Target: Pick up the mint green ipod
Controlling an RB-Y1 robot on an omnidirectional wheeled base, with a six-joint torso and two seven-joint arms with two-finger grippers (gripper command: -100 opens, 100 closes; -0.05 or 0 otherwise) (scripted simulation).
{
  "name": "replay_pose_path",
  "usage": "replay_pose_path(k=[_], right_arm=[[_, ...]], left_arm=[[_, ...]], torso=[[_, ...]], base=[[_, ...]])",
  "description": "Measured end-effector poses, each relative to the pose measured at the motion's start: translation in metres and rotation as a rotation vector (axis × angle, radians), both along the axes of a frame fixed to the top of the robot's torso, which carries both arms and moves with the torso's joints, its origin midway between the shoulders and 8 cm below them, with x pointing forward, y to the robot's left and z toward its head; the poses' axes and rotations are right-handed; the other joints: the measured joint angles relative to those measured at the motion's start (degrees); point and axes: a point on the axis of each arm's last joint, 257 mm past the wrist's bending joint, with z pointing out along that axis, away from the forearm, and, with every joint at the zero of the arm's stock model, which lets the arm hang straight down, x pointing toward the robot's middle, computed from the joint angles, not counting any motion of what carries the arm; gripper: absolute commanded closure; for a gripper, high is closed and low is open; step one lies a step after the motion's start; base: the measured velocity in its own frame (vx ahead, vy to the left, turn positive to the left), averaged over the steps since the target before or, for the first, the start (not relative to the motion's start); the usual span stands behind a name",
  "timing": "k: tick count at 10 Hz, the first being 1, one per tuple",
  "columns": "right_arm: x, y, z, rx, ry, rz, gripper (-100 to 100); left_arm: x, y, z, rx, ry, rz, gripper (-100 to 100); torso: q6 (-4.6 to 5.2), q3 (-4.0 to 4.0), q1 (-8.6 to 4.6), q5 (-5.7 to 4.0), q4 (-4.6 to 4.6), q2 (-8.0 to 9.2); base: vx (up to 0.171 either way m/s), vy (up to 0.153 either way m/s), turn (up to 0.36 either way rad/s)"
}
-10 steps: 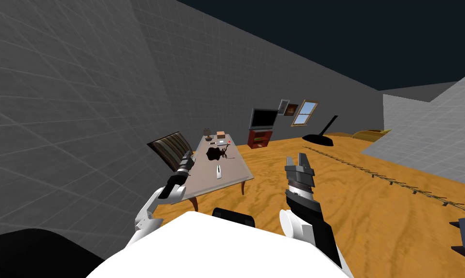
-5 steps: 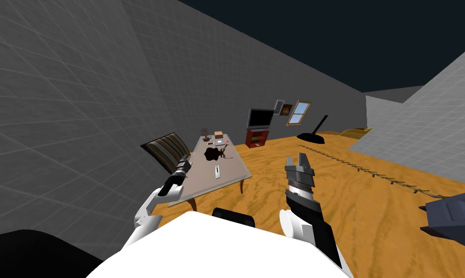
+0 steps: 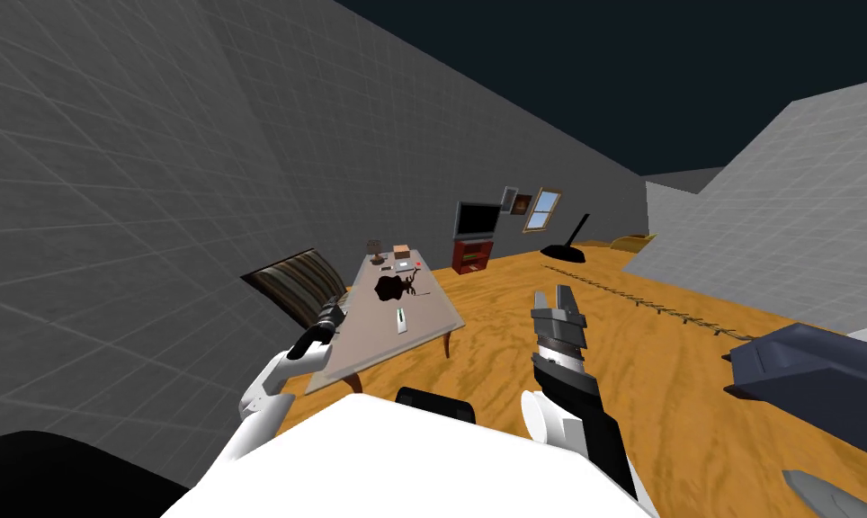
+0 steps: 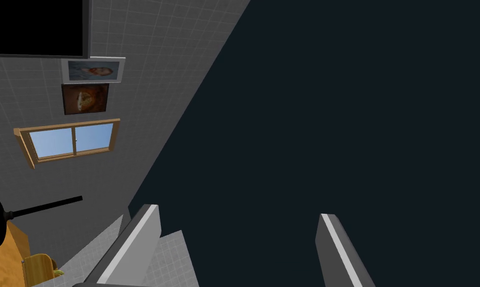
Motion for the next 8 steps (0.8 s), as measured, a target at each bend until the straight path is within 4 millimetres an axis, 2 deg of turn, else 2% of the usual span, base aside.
replay_pose_path(k=[3, 8], right_arm=[[0.0, 0.0, 0.0, 0.0, 0.0, 0.0, 0], [0.0, 0.0, 0.0, 0.0, 0.0, 0.0, 0]], left_arm=[[-0.019, 0.025, -0.038, -0.091, 0.081, 0.089, -100], [-0.048, 0.055, -0.081, -0.198, 0.164, 0.197, -100]], torso=[[-0.04, 0.0, -0.02, 0.0, -0.01, 0.0], [0.0, -0.02, -0.05, 0.0, -0.01, -0.04]], base=[[-0.015, 0.004, -0.082], [-0.011, -0.001, -0.119]])
